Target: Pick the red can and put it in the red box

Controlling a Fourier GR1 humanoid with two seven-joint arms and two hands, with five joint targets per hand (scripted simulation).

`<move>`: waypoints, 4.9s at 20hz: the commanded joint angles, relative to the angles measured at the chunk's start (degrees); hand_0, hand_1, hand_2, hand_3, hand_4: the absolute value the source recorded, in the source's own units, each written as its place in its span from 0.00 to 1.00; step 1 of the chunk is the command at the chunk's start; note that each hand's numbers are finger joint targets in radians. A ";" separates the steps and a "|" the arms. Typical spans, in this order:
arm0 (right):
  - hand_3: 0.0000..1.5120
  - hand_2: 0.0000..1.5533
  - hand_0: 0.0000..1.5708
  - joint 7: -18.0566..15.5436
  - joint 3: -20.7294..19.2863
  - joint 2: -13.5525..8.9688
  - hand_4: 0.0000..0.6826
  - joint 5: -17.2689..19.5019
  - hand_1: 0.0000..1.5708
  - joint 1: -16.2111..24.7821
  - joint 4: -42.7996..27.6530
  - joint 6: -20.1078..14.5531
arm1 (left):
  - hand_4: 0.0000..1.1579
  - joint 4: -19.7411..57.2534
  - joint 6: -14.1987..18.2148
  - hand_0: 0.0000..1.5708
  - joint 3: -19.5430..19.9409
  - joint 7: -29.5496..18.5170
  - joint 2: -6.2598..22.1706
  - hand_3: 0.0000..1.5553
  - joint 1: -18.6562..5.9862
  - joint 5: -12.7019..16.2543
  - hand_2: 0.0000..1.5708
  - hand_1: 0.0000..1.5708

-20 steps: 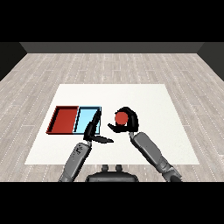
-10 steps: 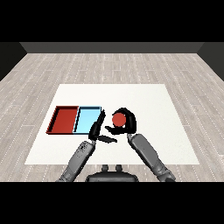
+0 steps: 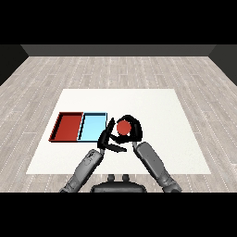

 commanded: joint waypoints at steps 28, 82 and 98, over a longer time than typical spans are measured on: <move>0.92 0.93 0.95 2.84 9.50 0.52 0.95 -3.06 0.95 -1.54 -3.88 -8.70 | 0.96 9.33 16.30 1.00 -3.16 -1.96 -0.03 0.95 -11.06 12.92 1.00 1.00; 0.00 0.00 0.00 8.69 -11.45 -12.04 0.00 -7.98 0.00 25.46 -25.84 8.98 | 0.97 4.69 11.80 1.00 16.97 -3.56 16.89 0.96 -6.61 7.13 1.00 1.00; 0.00 0.00 0.00 1.11 -17.57 -10.96 0.00 -11.26 0.00 22.92 -10.21 15.19 | 0.88 42.32 9.05 1.00 19.97 9.58 31.31 0.92 -14.84 -3.57 0.97 1.00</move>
